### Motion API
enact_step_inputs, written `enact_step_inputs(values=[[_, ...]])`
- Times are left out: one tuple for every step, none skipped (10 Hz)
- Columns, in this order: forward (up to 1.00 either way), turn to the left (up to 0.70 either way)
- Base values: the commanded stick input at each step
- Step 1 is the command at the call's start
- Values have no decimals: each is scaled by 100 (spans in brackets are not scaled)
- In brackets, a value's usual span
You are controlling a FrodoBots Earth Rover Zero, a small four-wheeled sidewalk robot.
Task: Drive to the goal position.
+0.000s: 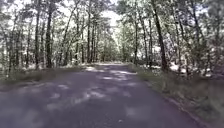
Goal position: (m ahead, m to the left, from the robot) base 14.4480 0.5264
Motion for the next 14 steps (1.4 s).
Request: enact_step_inputs(values=[[45, 0], [45, 0], [45, 0], [45, 0], [45, 0], [45, 0], [45, 0], [45, 0], [45, 0], [45, 0], [45, 0], [45, 0], [45, 0], [45, 0]])
